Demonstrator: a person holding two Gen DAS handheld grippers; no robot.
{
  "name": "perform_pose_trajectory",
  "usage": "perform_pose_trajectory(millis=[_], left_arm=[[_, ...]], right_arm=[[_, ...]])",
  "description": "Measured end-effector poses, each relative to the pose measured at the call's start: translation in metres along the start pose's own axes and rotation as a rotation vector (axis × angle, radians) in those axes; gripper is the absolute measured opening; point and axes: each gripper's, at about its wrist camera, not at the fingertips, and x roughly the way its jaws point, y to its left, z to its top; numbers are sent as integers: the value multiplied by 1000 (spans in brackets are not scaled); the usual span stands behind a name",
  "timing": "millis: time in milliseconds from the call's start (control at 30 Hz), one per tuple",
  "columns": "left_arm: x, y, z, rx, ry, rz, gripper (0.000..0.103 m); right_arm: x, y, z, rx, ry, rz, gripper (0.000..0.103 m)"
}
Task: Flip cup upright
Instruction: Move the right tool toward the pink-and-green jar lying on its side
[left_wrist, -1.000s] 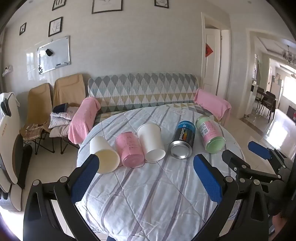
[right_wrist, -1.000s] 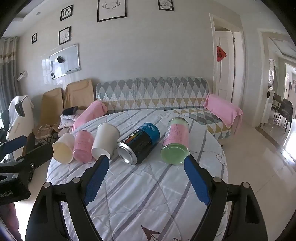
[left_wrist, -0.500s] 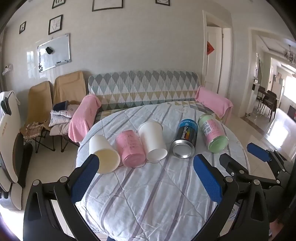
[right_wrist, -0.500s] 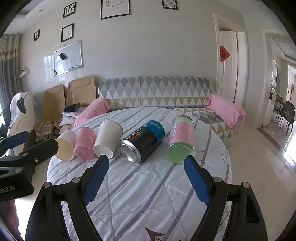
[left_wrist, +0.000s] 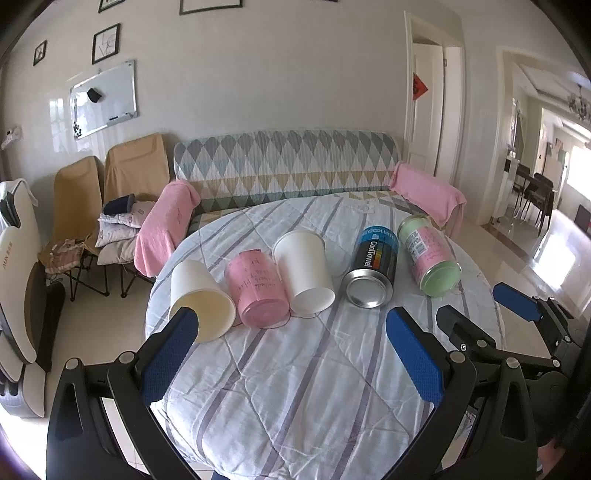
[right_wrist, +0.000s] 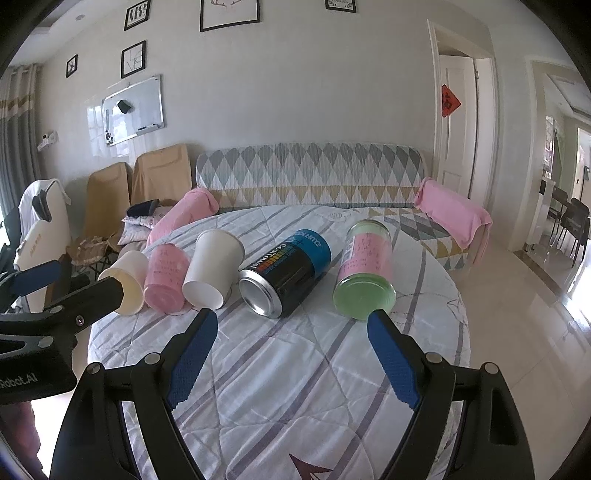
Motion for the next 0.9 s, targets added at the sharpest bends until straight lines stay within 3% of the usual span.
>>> perform_pose_trajectory(millis=[900], left_arm=[[10,-2,-7,3,22,-8,103]], right_arm=[[7,2,-7,-6,26,-5,85]])
